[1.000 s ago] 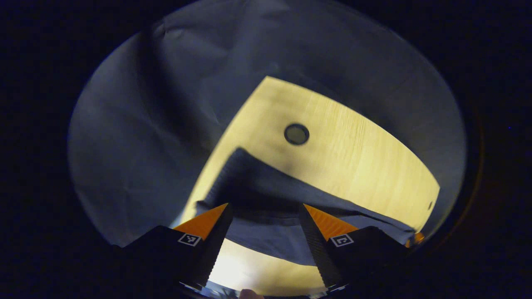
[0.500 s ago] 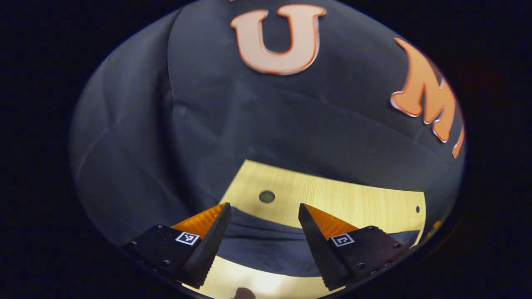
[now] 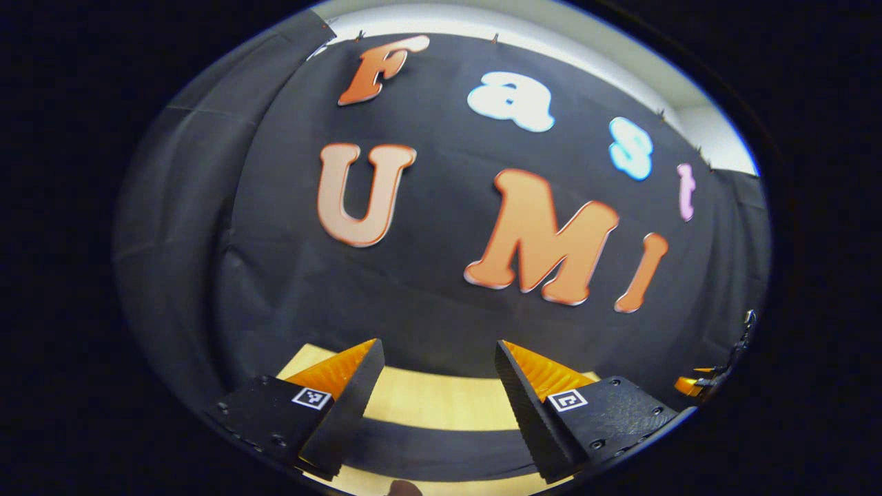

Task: Grasp the waist and the cuffs of the jeans and fold them to make the two legs overlap; first hold the waist and fold one-third of the jeans toward the cuffs, then hold the cuffs and fold the remaining one-third in the same direction to finish folding.

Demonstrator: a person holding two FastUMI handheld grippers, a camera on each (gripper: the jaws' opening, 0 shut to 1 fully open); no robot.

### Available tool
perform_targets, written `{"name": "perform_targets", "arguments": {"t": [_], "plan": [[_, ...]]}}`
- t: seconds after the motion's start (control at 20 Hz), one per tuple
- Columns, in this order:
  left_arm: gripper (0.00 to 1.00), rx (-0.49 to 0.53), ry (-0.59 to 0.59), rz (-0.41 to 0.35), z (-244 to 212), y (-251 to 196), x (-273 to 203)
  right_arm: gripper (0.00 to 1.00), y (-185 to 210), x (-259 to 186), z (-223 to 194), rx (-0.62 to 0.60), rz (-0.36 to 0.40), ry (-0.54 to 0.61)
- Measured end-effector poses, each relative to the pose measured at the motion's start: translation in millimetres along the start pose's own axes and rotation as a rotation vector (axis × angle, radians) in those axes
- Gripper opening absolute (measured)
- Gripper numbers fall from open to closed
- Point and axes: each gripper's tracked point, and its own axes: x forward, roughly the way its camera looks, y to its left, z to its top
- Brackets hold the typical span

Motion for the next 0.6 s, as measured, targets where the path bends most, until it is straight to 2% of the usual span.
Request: {"name": "perform_targets", "arguments": {"t": [0.1,0.15,0.2,0.3,0.4,0.55,0.6], "plan": [[0.98,-0.015,-0.062,0.012,4.9,-10.5,-10.9,0.98,-3.5,1.6,-8.2,0.037,0.051,0.016],[0.95,-0.003,-0.066,0.011,-3.8,-21.5,-13.7,0.97,-8.8,7.2,-14.8,0.067,0.067,0.031],[0.98,0.014,-0.072,0.017,-22.5,-40.2,-27.6,0.97,-8.8,7.2,-20.1,0.098,0.077,0.061],[0.97,0.035,-0.086,0.005,-28.3,-61.1,-41.1,1.00,-16.1,11.9,-43.1,0.189,0.098,0.131],[0.98,0.025,-0.088,-0.007,-29.2,-71.4,-50.5,0.98,-29.6,22.6,-70.5,0.326,0.109,0.210],[1.00,0.015,-0.095,0.018,-24.4,-70.8,-66.7,0.98,-53.1,42.4,-128.3,0.571,0.078,0.368],[0.94,0.022,-0.105,0.034,-22.1,-67.3,-71.1,0.98,-60.5,49.0,-148.4,0.653,0.056,0.425]]}}
